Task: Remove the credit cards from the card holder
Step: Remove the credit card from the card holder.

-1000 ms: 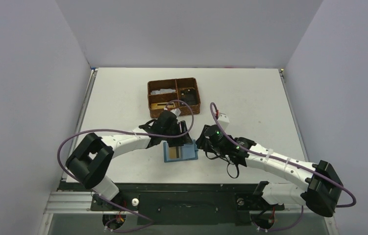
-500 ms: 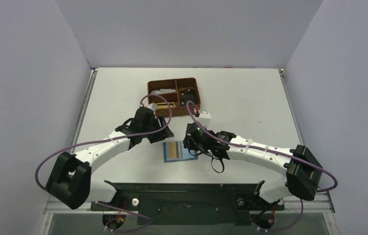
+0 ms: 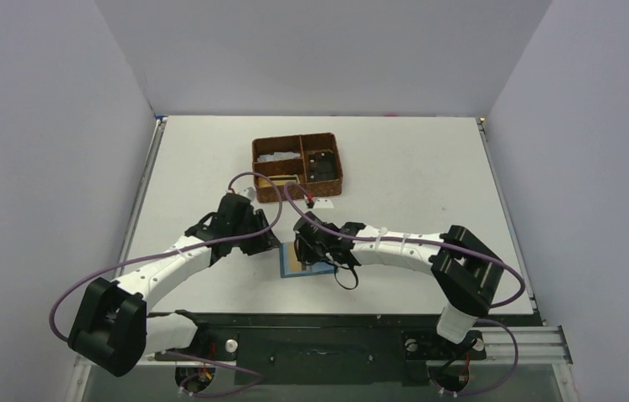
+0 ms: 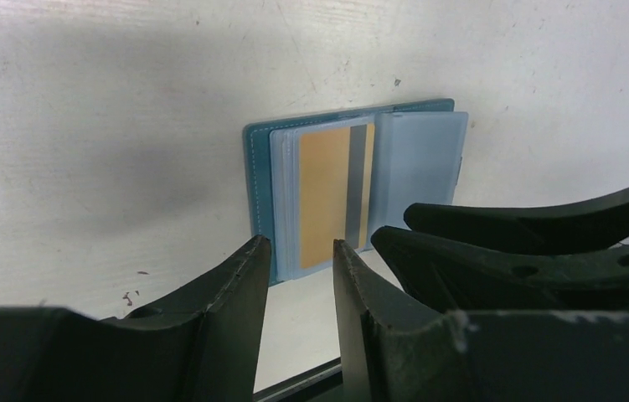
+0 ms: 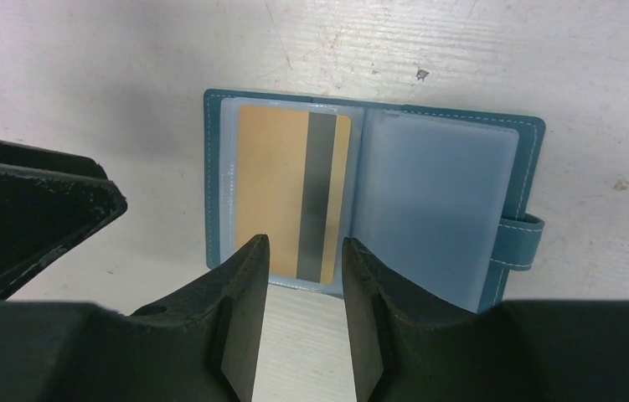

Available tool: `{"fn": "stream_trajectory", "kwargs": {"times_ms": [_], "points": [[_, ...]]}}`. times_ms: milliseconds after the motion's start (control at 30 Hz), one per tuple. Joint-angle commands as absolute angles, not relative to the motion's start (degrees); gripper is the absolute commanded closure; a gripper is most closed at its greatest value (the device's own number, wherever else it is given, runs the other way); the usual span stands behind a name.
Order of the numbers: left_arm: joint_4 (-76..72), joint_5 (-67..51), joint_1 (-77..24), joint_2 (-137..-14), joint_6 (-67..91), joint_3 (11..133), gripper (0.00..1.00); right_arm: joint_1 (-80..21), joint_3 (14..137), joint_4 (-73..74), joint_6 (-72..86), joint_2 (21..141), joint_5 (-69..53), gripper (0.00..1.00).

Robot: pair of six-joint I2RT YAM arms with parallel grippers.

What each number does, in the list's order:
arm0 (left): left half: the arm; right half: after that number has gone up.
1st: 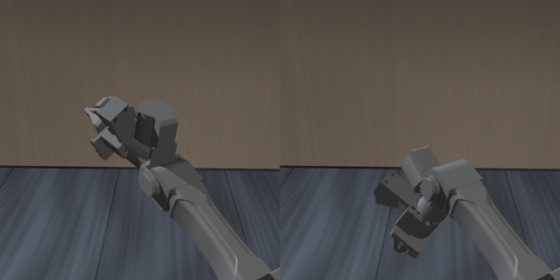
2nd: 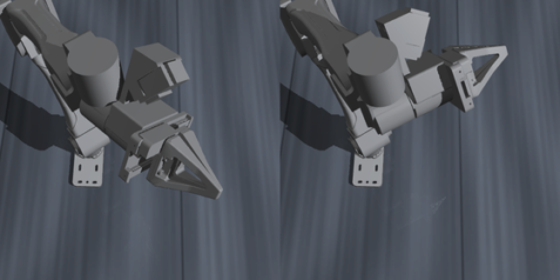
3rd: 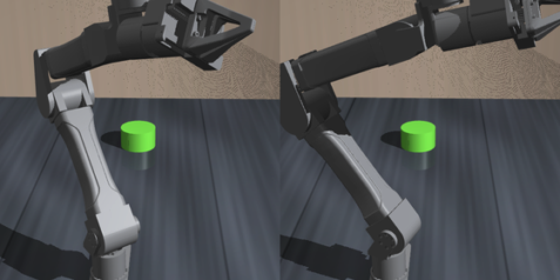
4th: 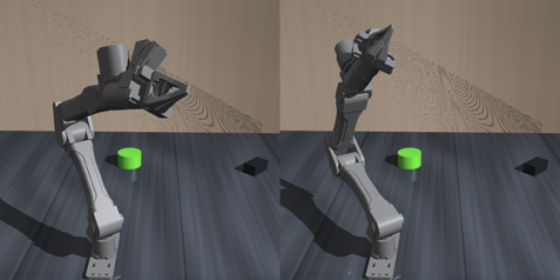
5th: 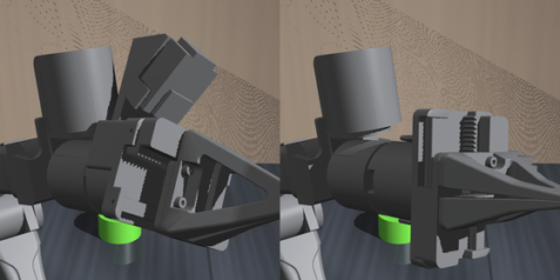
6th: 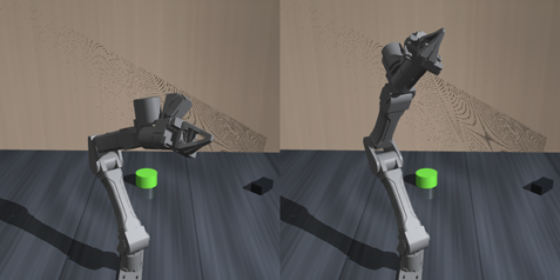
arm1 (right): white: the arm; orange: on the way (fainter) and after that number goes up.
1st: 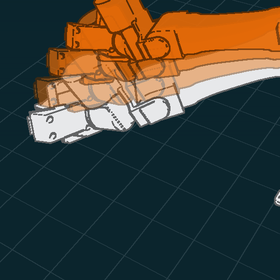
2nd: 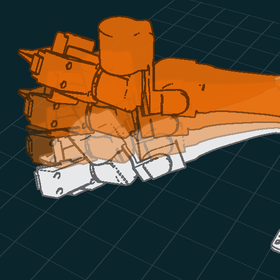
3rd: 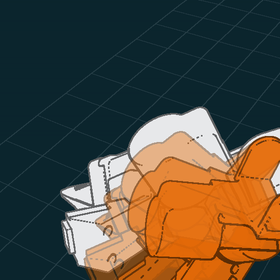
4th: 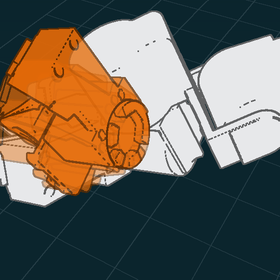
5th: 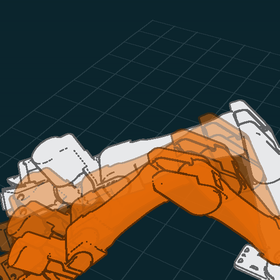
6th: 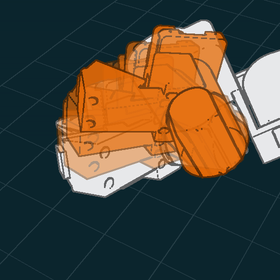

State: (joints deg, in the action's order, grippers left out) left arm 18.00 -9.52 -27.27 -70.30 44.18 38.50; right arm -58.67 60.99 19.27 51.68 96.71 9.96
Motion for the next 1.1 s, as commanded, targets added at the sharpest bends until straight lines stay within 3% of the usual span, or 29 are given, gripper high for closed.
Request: {"fn": "stream_trajectory", "kwargs": {"times_ms": [0,233,700,1067], "points": [[17.3,-10.8,-26.9,-69.7,43.1,37.9,0.70,-59.1,63.7,16.7,51.2,99.0,8.6,0.65],[17.2,-11.0,-26.9,-69.5,43.1,37.5,0.72,-60.3,65.6,19.1,50.8,102.6,10.8,0.57],[17.1,-11.1,-26.9,-69.9,43.2,37.6,0.77,-60.6,64.8,19.8,51.9,104.7,12.2,0.56],[16.8,-11.2,-26.9,-70.1,43.5,37.2,0.78,-60.4,63.5,18.7,52.3,104.3,11.4,0.50]]}}
